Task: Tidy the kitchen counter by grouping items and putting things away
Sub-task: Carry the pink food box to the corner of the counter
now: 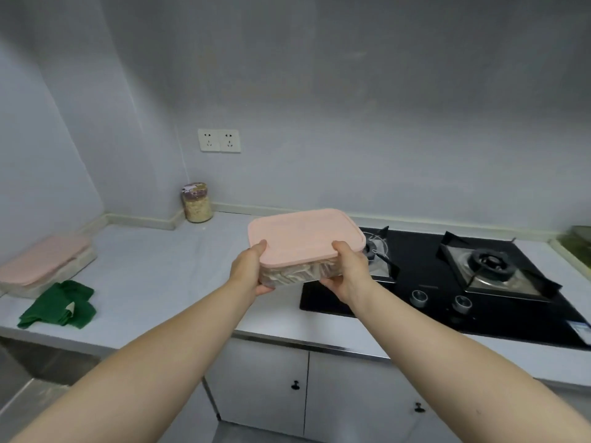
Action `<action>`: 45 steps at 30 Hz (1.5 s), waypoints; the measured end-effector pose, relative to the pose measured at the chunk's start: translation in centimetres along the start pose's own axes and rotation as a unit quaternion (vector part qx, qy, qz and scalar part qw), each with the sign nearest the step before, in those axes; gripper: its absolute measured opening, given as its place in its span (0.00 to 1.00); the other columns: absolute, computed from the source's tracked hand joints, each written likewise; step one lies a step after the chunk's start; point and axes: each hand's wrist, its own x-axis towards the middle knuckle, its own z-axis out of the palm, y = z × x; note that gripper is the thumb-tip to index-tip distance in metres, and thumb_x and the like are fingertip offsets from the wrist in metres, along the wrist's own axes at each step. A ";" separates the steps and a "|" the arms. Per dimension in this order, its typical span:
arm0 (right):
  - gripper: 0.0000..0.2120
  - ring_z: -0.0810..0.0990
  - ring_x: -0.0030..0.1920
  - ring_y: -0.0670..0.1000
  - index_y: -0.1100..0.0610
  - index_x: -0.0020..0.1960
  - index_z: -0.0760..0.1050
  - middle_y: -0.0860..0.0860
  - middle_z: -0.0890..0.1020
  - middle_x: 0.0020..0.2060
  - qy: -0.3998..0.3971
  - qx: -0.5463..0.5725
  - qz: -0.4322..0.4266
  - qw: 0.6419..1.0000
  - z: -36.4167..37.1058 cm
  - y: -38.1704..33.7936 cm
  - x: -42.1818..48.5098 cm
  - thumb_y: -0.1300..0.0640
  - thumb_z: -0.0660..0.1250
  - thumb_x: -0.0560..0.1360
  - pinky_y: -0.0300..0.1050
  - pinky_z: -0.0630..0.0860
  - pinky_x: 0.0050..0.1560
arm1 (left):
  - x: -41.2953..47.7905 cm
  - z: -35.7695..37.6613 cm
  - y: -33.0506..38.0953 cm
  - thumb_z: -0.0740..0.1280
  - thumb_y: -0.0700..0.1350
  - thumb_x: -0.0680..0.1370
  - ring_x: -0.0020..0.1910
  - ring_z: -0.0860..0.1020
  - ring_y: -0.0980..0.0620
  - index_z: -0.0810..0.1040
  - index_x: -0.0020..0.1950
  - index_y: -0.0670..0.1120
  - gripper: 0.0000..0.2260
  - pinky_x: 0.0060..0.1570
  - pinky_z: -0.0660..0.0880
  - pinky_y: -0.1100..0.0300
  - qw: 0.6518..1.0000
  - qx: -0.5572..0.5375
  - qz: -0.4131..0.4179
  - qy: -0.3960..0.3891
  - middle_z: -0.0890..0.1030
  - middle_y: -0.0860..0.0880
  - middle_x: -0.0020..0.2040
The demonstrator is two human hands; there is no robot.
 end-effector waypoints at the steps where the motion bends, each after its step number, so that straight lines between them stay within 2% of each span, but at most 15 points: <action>1: 0.25 0.78 0.55 0.59 0.51 0.66 0.66 0.55 0.76 0.60 0.006 0.003 -0.004 1.000 -1.8 -1.0 0.0 0.55 0.69 0.71 0.51 0.80 0.35 | -0.5 1.8 -0.6 0.64 0.52 0.78 0.52 0.78 0.40 0.70 0.60 0.46 0.14 0.41 0.77 0.50 1.000 0.005 -0.002 -0.008 0.76 0.43 0.56; 4: 0.25 0.78 0.54 0.58 0.51 0.67 0.65 0.54 0.75 0.59 0.033 -0.001 -0.008 0.999 -7.0 -3.7 0.0 0.55 0.69 0.72 0.47 0.79 0.31 | -2.3 6.8 -2.1 0.63 0.51 0.79 0.52 0.78 0.40 0.70 0.61 0.46 0.14 0.39 0.77 0.51 0.999 0.014 -0.010 -0.032 0.76 0.44 0.54; 8: 0.26 0.79 0.53 0.58 0.51 0.67 0.65 0.55 0.76 0.59 0.059 0.000 -0.019 0.998 -13.3 -7.0 -0.6 0.54 0.70 0.71 0.47 0.79 0.30 | -4.0 13.0 -4.5 0.64 0.53 0.78 0.54 0.79 0.40 0.70 0.63 0.47 0.16 0.46 0.78 0.47 0.998 0.027 -0.022 -0.052 0.77 0.45 0.57; 10: 0.26 0.79 0.53 0.59 0.51 0.67 0.65 0.55 0.75 0.60 0.078 0.013 -0.027 0.997 -17.0 -8.8 -1.1 0.54 0.70 0.71 0.47 0.78 0.29 | -5.2 16.7 -5.9 0.64 0.53 0.78 0.54 0.79 0.41 0.71 0.63 0.49 0.16 0.43 0.79 0.48 0.996 0.037 -0.030 -0.070 0.77 0.45 0.59; 12: 0.26 0.79 0.53 0.58 0.50 0.67 0.65 0.55 0.75 0.59 0.089 0.029 -0.034 0.995 -20.4 -10.5 -1.5 0.55 0.69 0.72 0.48 0.79 0.31 | -6.4 20.0 -7.4 0.64 0.53 0.78 0.54 0.79 0.41 0.70 0.62 0.49 0.15 0.40 0.78 0.50 0.995 0.037 -0.037 -0.087 0.77 0.46 0.59; 17: 0.26 0.80 0.50 0.56 0.49 0.67 0.64 0.53 0.76 0.58 0.127 0.053 -0.057 0.989 -29.4 -14.3 -2.5 0.56 0.69 0.72 0.52 0.80 0.39 | -9.5 28.6 -11.0 0.64 0.55 0.77 0.53 0.79 0.41 0.71 0.63 0.49 0.17 0.41 0.78 0.50 0.989 0.046 -0.057 -0.130 0.78 0.45 0.60; 22: 0.27 0.78 0.47 0.55 0.50 0.68 0.61 0.54 0.74 0.58 0.159 0.061 -0.076 0.982 -36.1 -17.4 -3.3 0.56 0.68 0.73 0.50 0.78 0.36 | -11.4 35.3 -13.9 0.65 0.55 0.76 0.52 0.80 0.41 0.72 0.63 0.48 0.18 0.40 0.79 0.50 0.983 0.067 -0.057 -0.162 0.78 0.45 0.59; 26: 0.27 0.77 0.51 0.57 0.50 0.68 0.61 0.55 0.74 0.59 0.182 0.078 -0.083 0.977 -40.8 -19.2 -3.6 0.56 0.68 0.74 0.49 0.78 0.35 | -13.1 40.0 -15.6 0.64 0.55 0.77 0.51 0.80 0.41 0.71 0.60 0.48 0.16 0.43 0.80 0.47 0.976 0.099 -0.053 -0.187 0.78 0.44 0.58; 29: 0.28 0.78 0.53 0.59 0.51 0.69 0.60 0.56 0.74 0.60 0.205 0.085 -0.090 0.971 -43.3 -20.0 -3.3 0.56 0.68 0.73 0.49 0.78 0.35 | -13.5 43.0 -16.4 0.64 0.54 0.78 0.51 0.80 0.41 0.71 0.65 0.47 0.18 0.45 0.80 0.47 0.971 0.105 -0.061 -0.207 0.78 0.44 0.58; 34: 0.28 0.79 0.51 0.58 0.51 0.69 0.60 0.57 0.74 0.60 0.233 0.107 -0.106 0.961 -46.7 -22.2 -1.5 0.56 0.68 0.73 0.52 0.80 0.38 | -12.9 48.0 -17.4 0.63 0.52 0.79 0.51 0.80 0.41 0.70 0.65 0.47 0.17 0.35 0.78 0.53 0.960 0.117 -0.077 -0.244 0.78 0.44 0.58; 37: 0.27 0.78 0.46 0.56 0.51 0.69 0.60 0.56 0.74 0.57 0.257 0.110 -0.106 0.954 -48.1 -23.5 0.6 0.56 0.68 0.73 0.50 0.78 0.35 | -11.4 50.9 -17.7 0.63 0.51 0.79 0.53 0.79 0.41 0.69 0.62 0.48 0.14 0.41 0.78 0.49 0.952 0.124 -0.099 -0.261 0.77 0.45 0.58; 39: 0.27 0.79 0.47 0.57 0.51 0.68 0.60 0.56 0.74 0.58 0.274 0.111 -0.105 0.949 -48.9 -24.6 2.3 0.55 0.68 0.73 0.52 0.79 0.38 | -10.1 53.2 -17.7 0.63 0.51 0.79 0.54 0.78 0.41 0.68 0.59 0.50 0.11 0.48 0.77 0.47 0.948 0.129 -0.111 -0.271 0.77 0.45 0.56; 41: 0.27 0.79 0.49 0.58 0.51 0.67 0.60 0.56 0.75 0.58 0.285 0.112 -0.105 0.946 -49.3 -26.0 3.9 0.55 0.68 0.73 0.54 0.80 0.41 | -9.0 55.3 -17.3 0.63 0.50 0.79 0.53 0.78 0.40 0.69 0.58 0.50 0.10 0.50 0.77 0.46 0.944 0.138 -0.110 -0.280 0.77 0.45 0.53; 45: 0.25 0.78 0.43 0.55 0.51 0.67 0.60 0.52 0.74 0.47 0.300 0.112 -0.122 0.940 -50.3 -29.2 7.1 0.55 0.67 0.74 0.50 0.78 0.34 | -6.6 59.8 -16.4 0.64 0.50 0.79 0.51 0.79 0.41 0.71 0.61 0.45 0.14 0.44 0.77 0.47 0.935 0.131 -0.127 -0.303 0.78 0.44 0.55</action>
